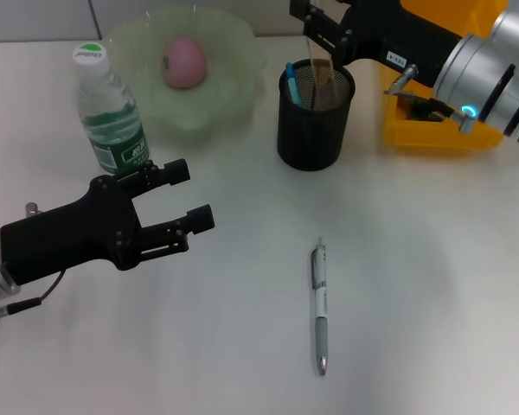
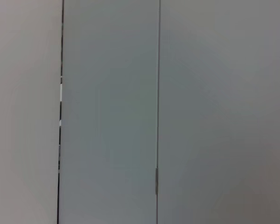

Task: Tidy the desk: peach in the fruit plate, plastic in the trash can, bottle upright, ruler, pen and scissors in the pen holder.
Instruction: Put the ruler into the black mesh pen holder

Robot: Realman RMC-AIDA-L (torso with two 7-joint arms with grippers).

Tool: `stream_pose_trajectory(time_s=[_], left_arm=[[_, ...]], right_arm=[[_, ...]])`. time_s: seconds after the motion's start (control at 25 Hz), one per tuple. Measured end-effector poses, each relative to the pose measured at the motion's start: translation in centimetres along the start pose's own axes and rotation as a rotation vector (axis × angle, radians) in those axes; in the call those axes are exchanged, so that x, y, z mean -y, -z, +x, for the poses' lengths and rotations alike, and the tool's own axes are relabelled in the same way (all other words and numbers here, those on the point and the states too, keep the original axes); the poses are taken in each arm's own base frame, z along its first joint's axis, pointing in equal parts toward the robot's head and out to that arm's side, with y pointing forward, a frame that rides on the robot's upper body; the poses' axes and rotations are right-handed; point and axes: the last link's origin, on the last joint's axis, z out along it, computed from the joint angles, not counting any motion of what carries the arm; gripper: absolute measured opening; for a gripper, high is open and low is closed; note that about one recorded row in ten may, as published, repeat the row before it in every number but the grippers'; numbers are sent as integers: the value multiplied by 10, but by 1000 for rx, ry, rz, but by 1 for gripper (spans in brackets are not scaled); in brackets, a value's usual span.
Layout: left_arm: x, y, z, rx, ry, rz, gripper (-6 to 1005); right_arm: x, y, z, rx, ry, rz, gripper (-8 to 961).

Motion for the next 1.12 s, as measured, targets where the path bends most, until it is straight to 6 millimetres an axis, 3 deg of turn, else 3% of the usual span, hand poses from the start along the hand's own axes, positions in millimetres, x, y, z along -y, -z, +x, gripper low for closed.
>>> stream_pose_trajectory(time_s=[1.12], left_arm=[[-4, 3, -3, -1, -28, -8, 829]], right_arm=[[3, 5, 18, -75, -44, 51, 403]])
